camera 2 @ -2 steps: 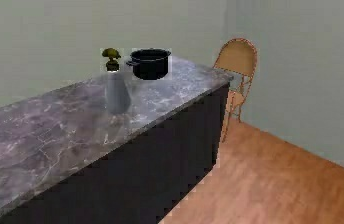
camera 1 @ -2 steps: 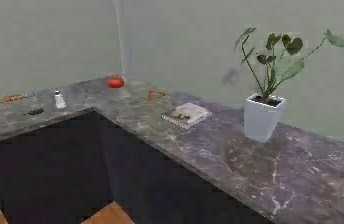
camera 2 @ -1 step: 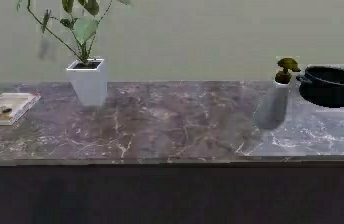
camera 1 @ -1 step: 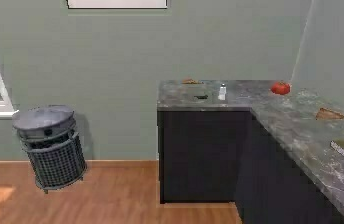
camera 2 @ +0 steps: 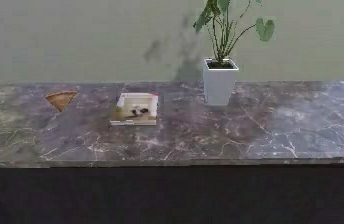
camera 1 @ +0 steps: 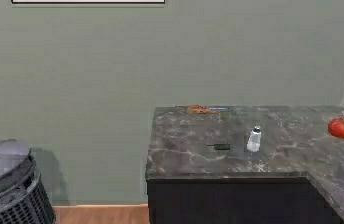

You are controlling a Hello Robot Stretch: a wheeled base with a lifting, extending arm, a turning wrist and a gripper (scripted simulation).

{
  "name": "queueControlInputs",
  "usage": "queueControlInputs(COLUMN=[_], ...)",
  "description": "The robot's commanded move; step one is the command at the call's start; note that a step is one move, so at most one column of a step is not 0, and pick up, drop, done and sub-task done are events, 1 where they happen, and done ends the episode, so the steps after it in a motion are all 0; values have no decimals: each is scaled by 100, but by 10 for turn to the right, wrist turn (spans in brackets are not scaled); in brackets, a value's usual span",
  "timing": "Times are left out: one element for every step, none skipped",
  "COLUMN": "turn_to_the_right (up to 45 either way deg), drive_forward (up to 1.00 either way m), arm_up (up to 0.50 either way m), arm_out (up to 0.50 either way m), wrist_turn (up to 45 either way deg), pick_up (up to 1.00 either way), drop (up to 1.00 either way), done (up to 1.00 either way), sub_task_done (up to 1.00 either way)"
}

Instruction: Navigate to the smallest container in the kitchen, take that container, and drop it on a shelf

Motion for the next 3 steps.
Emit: queueControlInputs(turn_to_the_right=[-450, -180, 0], drive_forward=[0, 0, 0], arm_up=[0, 0, 50], arm_out=[0, 0, 0], wrist_turn=[0, 0, 0], pick_up=[0, 0, 0], drop=[0, 0, 0], done=[0, 0, 0], sub_task_done=[0, 0, 0])
